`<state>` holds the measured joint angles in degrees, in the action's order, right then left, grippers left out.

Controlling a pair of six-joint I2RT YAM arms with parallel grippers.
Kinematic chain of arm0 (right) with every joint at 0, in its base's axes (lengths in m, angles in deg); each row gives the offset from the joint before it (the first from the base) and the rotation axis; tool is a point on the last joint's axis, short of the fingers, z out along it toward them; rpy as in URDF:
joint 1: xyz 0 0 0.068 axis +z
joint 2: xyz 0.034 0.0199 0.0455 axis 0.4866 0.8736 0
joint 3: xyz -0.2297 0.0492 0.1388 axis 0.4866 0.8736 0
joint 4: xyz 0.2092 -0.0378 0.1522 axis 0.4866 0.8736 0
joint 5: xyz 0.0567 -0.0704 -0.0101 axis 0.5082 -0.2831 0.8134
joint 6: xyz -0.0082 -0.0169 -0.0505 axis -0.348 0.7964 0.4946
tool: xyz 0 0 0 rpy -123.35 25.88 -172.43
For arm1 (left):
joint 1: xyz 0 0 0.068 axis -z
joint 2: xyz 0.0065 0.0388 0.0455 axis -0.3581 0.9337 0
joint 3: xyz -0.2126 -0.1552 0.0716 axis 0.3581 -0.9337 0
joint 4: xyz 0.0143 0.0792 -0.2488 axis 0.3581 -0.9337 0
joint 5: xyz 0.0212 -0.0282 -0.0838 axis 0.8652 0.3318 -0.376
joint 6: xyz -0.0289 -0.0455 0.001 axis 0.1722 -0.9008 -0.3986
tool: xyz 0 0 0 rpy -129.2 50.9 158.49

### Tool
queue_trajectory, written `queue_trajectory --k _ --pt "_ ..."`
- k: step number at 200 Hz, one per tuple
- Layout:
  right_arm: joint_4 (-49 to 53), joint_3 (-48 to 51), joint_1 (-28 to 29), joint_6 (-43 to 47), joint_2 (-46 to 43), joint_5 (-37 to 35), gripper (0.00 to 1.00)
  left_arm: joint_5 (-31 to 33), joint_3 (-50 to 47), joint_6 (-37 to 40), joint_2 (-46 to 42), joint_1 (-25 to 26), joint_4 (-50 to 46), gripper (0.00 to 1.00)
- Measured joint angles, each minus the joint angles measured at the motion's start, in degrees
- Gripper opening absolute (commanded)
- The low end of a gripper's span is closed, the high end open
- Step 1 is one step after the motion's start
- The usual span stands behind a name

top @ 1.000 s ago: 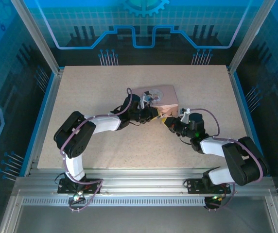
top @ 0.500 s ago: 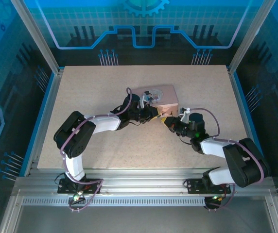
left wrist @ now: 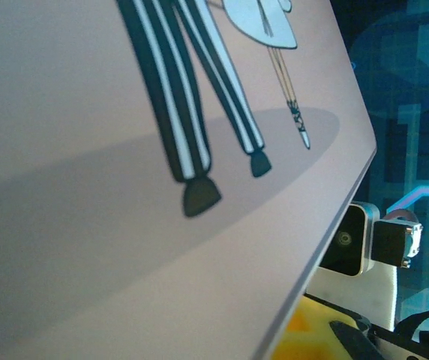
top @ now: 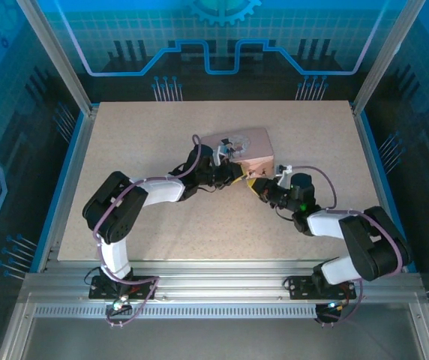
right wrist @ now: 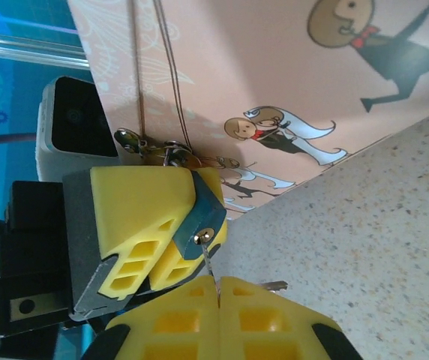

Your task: Unlock a padlock with a key

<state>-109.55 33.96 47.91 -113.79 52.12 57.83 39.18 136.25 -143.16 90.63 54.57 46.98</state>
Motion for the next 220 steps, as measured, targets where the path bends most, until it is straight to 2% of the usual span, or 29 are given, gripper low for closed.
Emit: queue_trajectory --k 47,82,220 --pt "-9.75 -1.03 -0.94 -9.6 7.32 3.34 0.0 0.68 -0.42 -0.46 0.13 -0.92 1.44 0.07" --pt "-12.63 -1.29 -2.19 -13.09 9.53 5.75 0.0 0.87 -0.59 -0.66 0.52 -0.96 2.75 0.07" --pt "-5.9 -7.65 -7.08 -9.4 12.74 16.87 0.0 0.46 -0.7 -2.14 1.6 -1.42 5.97 0.06"
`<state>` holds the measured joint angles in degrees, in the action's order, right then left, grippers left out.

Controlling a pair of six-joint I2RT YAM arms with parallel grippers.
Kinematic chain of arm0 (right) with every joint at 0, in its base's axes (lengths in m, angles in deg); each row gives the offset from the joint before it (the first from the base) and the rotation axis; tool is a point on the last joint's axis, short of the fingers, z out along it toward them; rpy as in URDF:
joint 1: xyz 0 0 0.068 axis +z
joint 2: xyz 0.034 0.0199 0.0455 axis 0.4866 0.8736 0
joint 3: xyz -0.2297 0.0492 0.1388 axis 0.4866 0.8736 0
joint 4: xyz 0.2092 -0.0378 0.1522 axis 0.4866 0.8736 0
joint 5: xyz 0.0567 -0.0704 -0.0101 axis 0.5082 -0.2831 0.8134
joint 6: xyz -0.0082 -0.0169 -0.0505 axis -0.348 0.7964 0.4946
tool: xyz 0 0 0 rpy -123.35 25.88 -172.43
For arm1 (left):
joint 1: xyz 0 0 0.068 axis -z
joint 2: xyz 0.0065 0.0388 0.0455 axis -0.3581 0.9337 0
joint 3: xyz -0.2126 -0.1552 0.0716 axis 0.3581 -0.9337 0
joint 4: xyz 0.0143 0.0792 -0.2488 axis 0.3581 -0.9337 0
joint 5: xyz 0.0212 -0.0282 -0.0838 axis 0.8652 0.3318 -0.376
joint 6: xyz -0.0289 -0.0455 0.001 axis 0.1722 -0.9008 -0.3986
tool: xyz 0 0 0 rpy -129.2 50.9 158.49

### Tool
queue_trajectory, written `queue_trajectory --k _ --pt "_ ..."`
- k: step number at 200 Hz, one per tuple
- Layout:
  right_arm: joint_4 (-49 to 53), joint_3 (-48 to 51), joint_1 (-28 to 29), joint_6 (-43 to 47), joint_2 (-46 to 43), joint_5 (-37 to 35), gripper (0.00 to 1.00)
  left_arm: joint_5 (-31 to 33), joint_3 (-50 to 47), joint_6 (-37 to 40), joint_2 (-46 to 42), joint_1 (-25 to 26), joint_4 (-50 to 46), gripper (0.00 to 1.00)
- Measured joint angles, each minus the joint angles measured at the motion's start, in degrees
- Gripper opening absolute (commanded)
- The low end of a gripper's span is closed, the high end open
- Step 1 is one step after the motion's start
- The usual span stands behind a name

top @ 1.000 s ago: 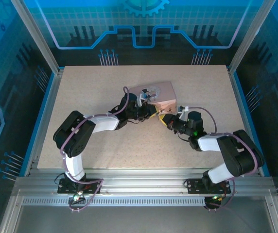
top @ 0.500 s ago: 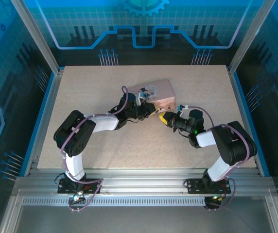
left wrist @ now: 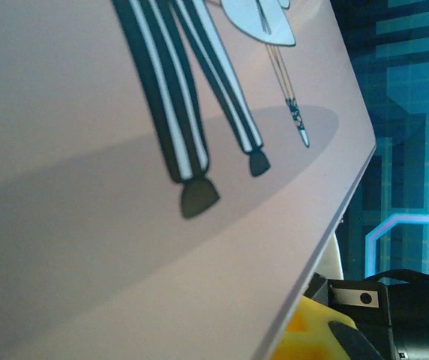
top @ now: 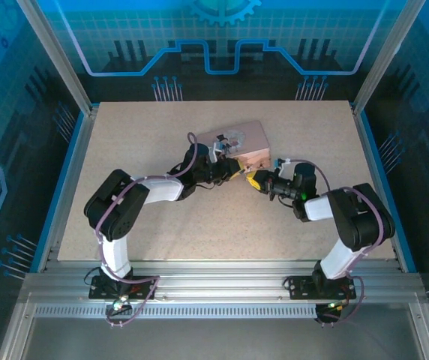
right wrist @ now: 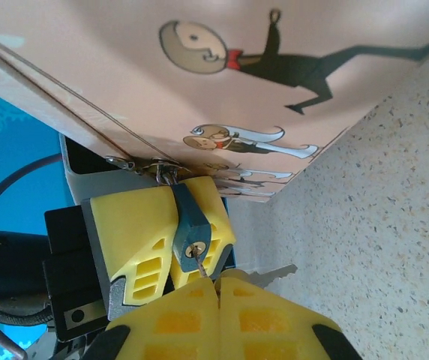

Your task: Unlock a padlock with a key

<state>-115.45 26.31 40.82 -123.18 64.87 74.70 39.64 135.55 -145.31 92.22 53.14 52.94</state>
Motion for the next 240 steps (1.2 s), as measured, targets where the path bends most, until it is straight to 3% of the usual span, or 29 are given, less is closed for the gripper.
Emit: queue_trajectory --k 58,112,179,240 --pt "-1.38 -2.56 -0.7 -2.69 4.2 3.5 0.0 0.0 -0.31 0.02 0.02 -0.52 0.2 0.06" --pt "1.2 -3.34 -0.5 -3.04 2.93 3.5 0.0 -0.44 -0.59 -0.39 0.22 -0.39 0.85 0.06" --pt "13.53 -7.39 1.57 1.51 -0.68 -0.94 0.0 0.22 -0.57 -1.29 0.33 -0.39 2.03 0.03" --pt "16.26 -8.98 2.89 1.68 -0.2 -4.48 0.0 2.49 -0.59 -1.27 0.74 -0.42 2.23 0.01"
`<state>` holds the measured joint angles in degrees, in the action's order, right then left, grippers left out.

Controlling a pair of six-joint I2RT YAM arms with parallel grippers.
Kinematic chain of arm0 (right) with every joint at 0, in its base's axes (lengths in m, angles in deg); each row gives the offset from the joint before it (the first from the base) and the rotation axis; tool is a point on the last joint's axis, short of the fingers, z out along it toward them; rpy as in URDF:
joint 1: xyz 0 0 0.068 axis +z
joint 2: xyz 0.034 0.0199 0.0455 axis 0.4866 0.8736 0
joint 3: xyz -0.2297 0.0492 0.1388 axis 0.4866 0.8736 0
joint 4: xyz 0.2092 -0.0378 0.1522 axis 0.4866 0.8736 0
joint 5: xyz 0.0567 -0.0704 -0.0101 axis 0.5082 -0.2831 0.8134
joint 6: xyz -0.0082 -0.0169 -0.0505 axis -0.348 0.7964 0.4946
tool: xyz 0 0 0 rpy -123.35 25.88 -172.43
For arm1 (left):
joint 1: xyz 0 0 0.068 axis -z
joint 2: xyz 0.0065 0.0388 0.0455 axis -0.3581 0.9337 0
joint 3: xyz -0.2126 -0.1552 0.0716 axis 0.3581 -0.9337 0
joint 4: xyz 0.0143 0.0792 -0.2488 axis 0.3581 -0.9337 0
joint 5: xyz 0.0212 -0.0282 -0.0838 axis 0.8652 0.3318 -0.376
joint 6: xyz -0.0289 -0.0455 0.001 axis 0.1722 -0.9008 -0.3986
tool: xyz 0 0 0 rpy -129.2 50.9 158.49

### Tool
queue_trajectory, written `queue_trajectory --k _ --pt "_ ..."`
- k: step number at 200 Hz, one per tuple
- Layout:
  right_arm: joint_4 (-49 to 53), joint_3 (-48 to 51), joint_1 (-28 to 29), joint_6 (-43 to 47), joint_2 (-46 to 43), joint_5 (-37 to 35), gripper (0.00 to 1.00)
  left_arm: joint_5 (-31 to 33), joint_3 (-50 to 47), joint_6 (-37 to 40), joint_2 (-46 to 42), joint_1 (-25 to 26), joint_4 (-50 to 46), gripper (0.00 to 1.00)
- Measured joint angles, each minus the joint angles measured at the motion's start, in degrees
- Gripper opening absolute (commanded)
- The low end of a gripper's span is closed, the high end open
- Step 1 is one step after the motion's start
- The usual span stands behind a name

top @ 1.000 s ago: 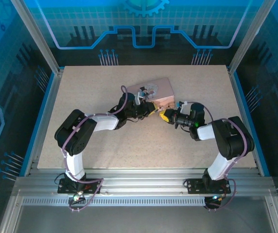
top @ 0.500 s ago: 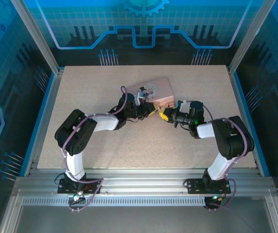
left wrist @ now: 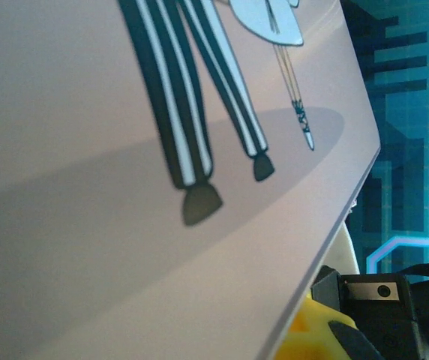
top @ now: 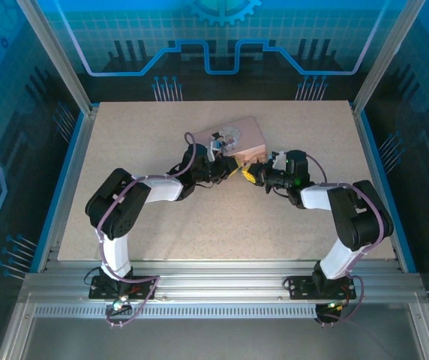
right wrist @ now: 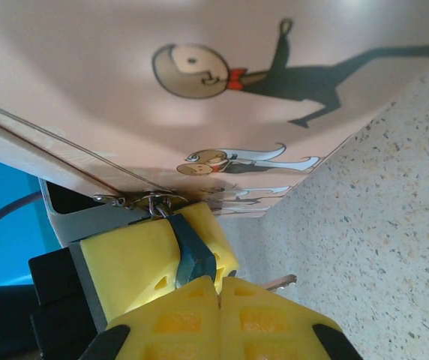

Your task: Unlock a padlock with a key

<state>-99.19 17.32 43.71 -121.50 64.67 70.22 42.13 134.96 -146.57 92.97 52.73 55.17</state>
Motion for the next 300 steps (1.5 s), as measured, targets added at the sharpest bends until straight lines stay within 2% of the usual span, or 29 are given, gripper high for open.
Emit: queue_trajectory --k 123,146,162,183,211,238,266,300 --pt "-0.83 -0.31 1.22 -0.85 1.29 -2.32 0.0 1.62 0.0 0.15 0.0 -0.09 -1.55 0.02" --pt "-0.59 -0.11 1.22 -0.57 1.31 -2.21 0.1 1.64 0.0 0.57 -0.02 -0.11 -2.38 0.04" --pt "-0.44 0.66 1.25 0.63 1.25 -1.97 0.21 1.14 0.0 1.64 -0.13 -0.11 -3.98 0.05" --pt "1.14 2.54 1.44 2.97 0.0 -1.68 0.28 -0.92 0.02 3.69 -0.59 0.11 -7.17 0.05" --pt "7.37 4.96 0.68 8.37 -5.46 -1.57 0.3 -2.62 0.44 7.13 -1.86 1.18 -13.4 0.05" --pt "18.12 5.38 -0.42 16.26 -12.57 -2.51 0.3 -4.13 1.81 8.39 -2.6 2.03 -17.11 0.05" --pt "30.82 4.72 -0.39 26.38 -20.0 -5.46 0.3 -4.07 2.29 9.7 -2.93 2.54 -20.72 0.06" --pt "42.42 2.73 0.02 35.95 -24.44 -10.14 0.29 -4.04 2.58 10.75 -3.19 2.62 -23.61 0.06"
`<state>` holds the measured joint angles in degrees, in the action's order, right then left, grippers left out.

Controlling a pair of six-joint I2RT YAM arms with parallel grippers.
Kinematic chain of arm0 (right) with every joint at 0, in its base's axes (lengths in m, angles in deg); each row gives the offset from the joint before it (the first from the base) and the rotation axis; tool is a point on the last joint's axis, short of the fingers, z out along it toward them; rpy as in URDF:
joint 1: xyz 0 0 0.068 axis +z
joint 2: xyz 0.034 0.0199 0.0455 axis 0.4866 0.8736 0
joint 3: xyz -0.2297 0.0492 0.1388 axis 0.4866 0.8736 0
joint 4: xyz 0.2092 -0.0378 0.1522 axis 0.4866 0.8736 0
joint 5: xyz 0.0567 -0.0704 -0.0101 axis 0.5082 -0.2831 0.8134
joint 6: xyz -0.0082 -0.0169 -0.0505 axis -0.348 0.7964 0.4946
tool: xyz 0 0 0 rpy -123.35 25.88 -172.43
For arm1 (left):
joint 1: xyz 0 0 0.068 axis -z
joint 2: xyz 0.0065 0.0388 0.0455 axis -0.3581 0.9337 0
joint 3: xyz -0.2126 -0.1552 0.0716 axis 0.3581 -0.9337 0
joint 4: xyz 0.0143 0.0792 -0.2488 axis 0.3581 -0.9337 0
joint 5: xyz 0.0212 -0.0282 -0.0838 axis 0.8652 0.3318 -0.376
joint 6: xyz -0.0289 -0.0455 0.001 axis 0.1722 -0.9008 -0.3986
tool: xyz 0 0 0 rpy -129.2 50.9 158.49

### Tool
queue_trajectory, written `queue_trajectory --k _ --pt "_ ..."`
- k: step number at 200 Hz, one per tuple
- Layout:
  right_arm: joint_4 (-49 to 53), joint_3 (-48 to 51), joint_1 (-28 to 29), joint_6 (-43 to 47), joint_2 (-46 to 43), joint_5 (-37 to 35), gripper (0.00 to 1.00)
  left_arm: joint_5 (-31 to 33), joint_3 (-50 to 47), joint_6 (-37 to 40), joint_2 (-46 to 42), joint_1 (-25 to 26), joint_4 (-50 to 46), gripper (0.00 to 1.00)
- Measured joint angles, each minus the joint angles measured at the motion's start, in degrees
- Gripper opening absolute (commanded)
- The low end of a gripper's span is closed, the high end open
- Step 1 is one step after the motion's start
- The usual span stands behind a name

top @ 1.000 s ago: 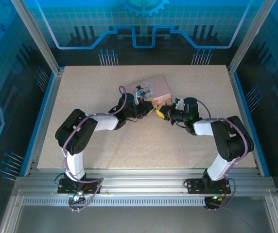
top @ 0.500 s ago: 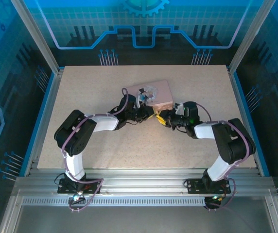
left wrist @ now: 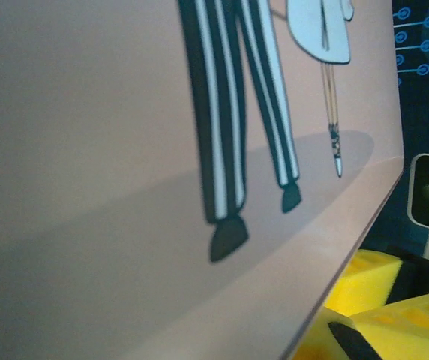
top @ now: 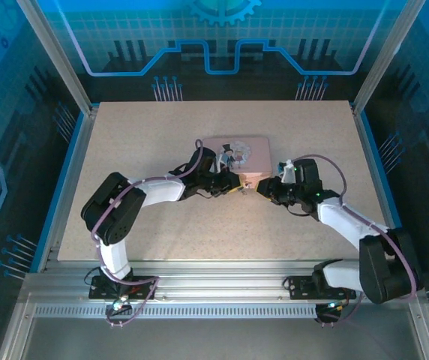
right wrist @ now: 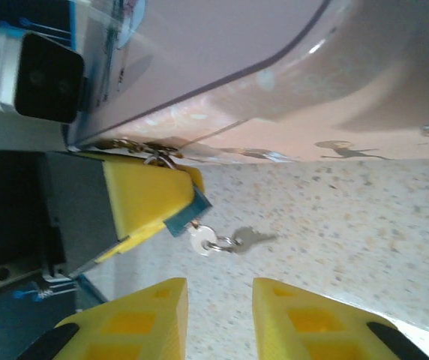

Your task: Unlock a padlock with a key

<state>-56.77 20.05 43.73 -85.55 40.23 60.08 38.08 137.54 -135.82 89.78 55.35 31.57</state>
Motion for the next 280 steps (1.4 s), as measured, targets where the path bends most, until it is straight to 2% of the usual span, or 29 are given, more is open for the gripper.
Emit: queue_trajectory --k 25,58,91,135,196,280 --pt "6.08 -1.55 2.43 5.77 -1.42 -4.28 0.3 0.04 0.87 0.0 -0.02 0.15 -1.25 0.06" --pt "11.15 -4.17 7.32 12.2 -1.75 -10.16 0.37 0.09 1.64 0.0 -0.04 0.37 -2.29 0.06" --pt "13.16 -7.26 11.61 16.5 0.07 -15.72 0.41 0.09 1.7 0.0 -0.04 0.42 -3.1 0.06" --pt "14.47 -10.25 15.93 20.61 4.24 -22.21 0.41 0.07 1.73 0.0 -0.04 0.42 -3.19 0.06" --pt "14.95 -13.77 18.93 23.91 8.76 -27.32 0.42 -0.02 2.4 0.0 -0.04 0.42 -3.65 0.06" --pt "16.9 -18.38 20.65 27.12 13.03 -31.39 0.35 -0.17 2.97 -0.04 -0.04 0.39 -4.48 0.06"
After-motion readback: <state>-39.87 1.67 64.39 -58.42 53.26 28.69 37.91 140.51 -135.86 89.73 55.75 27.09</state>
